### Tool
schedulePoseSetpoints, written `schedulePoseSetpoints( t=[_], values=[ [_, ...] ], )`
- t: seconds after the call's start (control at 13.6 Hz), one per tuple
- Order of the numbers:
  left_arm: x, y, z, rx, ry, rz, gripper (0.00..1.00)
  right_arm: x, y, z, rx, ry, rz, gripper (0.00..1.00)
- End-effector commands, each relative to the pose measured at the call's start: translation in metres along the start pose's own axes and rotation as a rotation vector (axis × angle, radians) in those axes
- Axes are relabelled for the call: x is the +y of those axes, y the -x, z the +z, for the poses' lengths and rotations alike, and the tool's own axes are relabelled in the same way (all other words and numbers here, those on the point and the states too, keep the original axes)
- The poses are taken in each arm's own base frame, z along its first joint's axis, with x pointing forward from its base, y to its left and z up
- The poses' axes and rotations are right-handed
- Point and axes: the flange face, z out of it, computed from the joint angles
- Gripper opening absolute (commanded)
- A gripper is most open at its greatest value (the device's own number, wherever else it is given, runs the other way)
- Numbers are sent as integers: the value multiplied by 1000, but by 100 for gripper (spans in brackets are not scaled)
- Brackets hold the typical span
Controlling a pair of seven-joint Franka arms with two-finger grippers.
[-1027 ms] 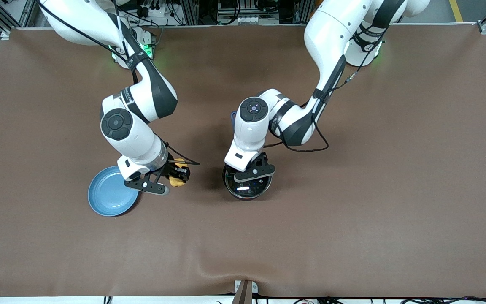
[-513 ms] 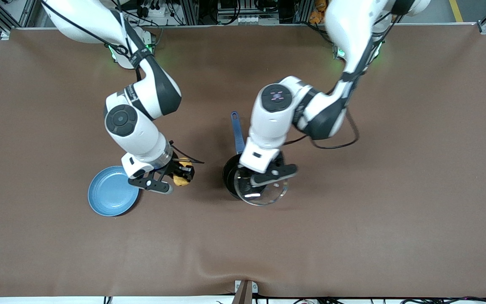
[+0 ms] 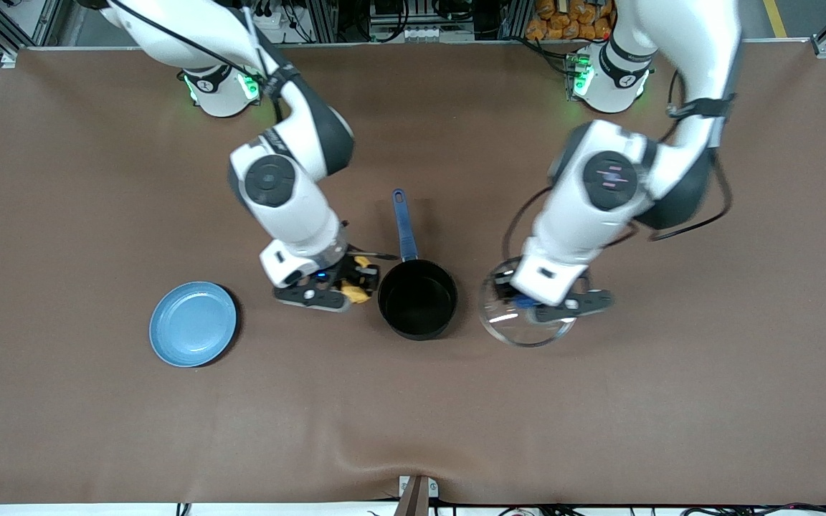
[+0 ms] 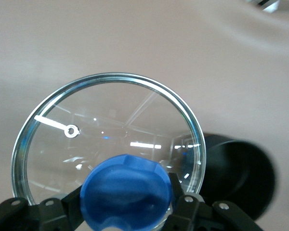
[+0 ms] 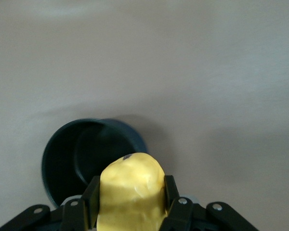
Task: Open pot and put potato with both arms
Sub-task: 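Lift the lid with the left gripper while the right gripper carries the potato, then lower the lid with the left gripper while the right gripper holds the potato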
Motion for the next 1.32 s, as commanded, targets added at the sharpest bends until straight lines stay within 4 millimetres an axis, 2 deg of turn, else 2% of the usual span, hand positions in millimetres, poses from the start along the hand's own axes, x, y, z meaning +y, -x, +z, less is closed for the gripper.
schedulePoseSetpoints(
  t=[0.0, 0.22, 0.44, 0.73, 0.95, 1.1, 1.17, 1.25],
  values=[
    [-64, 5, 14, -21, 6, 46, 0, -40, -2, 18, 22, -24, -26, 0],
    [-110, -7, 49, -11, -1, 87, 0, -62, 5, 40, 59, -73, -71, 0],
    [-146, -18, 84, -31, -15, 106, 0, -68, 18, 83, 91, -46, -138, 0],
    [-153, -23, 143, -22, -21, 98, 0, -72, 33, 117, 92, -34, -169, 0],
    [-154, -20, 173, -34, -29, 111, 0, -71, 37, 136, 102, -37, -182, 0],
    [-158, -19, 178, -44, -33, 148, 76, -69, 41, 152, 107, -18, -199, 0],
    [-158, -19, 178, -44, -32, 151, 82, -68, 41, 157, 109, -22, -199, 0],
    [-157, -18, 177, -45, -32, 151, 99, -70, 43, 159, 113, -29, -201, 0]
  ],
)
